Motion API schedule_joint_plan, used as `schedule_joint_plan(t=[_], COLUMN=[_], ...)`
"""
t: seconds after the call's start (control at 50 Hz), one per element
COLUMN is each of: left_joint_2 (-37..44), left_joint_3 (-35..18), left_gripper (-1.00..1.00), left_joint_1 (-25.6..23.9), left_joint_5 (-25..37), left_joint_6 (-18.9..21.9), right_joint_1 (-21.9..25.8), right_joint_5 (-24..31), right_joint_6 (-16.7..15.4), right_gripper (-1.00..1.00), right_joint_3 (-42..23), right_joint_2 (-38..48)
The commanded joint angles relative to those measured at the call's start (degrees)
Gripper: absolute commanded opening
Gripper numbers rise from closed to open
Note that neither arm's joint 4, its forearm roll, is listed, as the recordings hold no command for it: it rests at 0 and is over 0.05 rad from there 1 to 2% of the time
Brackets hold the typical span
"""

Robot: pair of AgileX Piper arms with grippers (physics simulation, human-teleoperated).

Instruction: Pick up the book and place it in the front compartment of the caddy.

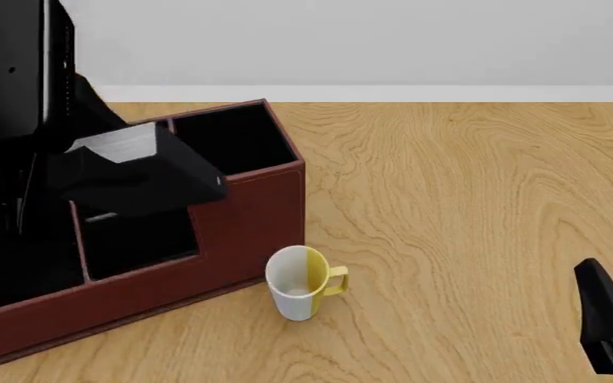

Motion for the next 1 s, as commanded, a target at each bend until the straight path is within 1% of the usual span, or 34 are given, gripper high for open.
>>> schedule_joint_plan(t=[0.02,0.12,0.22,0.24,0.26,0.28,0.3,0.32,0.36,0.4,0.5,0.62,0.64,0.66,0.68,0.7,0.72,0.74,0.76,0.84,1.0], left_joint_2=[-0.46,-0.64,-0.70,-0.70,-0.91,-0.84,-1.15,-0.99,-1.20,-1.06,-0.81,0.41,0.76,0.72,0.66,0.33,0.71,1.26,1.62,2.81,5.24], left_joint_3=[-4.30,-5.99,-7.58,-7.57,-7.35,-7.38,-6.78,-6.83,-6.11,-5.58,-4.23,-4.03,-3.64,-3.70,-2.13,-1.50,-1.72,-1.78,-1.67,-2.21,-3.39], left_gripper=[-1.00,-1.00,-1.00,-1.00,-1.00,-1.00,-1.00,-1.00,-1.00,-1.00,-1.00,-1.00,-1.00,-1.00,-1.00,-1.00,-1.00,-1.00,-1.00,-1.00,-1.00], left_joint_1=[5.97,9.00,12.08,12.32,14.82,16.05,15.56,17.08,18.47,19.12,21.45,21.57,23.23,22.41,24.74,25.36,26.29,25.54,26.07,25.47,25.71], left_joint_5=[0.00,0.00,0.00,0.00,0.00,0.00,0.00,0.00,0.00,0.00,0.00,0.00,0.00,0.00,0.00,0.00,0.00,0.00,0.00,0.00,0.00], left_joint_6=[7.38,9.76,10.32,10.20,11.20,11.02,11.79,11.37,12.04,11.78,13.00,12.92,13.57,13.86,15.51,17.14,17.52,16.77,16.98,16.69,17.49], right_joint_1=[-0.07,-0.25,-0.33,-0.32,-0.25,-0.23,-0.22,-0.18,-0.18,-0.17,-0.33,-0.95,-0.94,-0.94,-0.90,-0.88,-0.80,-0.87,-0.85,-0.87,-0.79], right_joint_5=[-0.04,-0.01,-0.09,-0.09,-0.11,-0.10,-0.11,-0.12,-0.15,-0.19,-0.22,-0.28,-0.30,-0.30,-0.27,-0.26,-0.23,-0.24,-0.22,-0.24,-0.19], right_joint_6=[0.52,0.70,0.79,0.76,0.70,0.70,0.69,0.67,0.61,0.53,0.35,0.38,0.36,0.33,0.30,0.27,0.32,0.28,0.34,0.32,0.40], right_gripper=[1.00,1.00,1.00,1.00,1.00,1.00,1.00,1.00,1.00,1.00,1.00,1.00,1.00,1.00,1.00,1.00,1.00,1.00,1.00,1.00,1.00], right_joint_3=[-0.08,-0.15,-0.09,-0.08,-0.06,-0.06,-0.07,-0.07,-0.01,0.01,0.03,0.08,0.08,0.08,0.08,0.08,0.04,0.00,0.01,0.07,0.08], right_joint_2=[0.00,0.00,0.00,0.00,0.00,0.00,0.00,0.00,0.00,0.00,0.00,-0.01,-0.01,-0.01,-0.01,-0.01,-0.01,-0.01,-0.01,-0.01,-0.01])
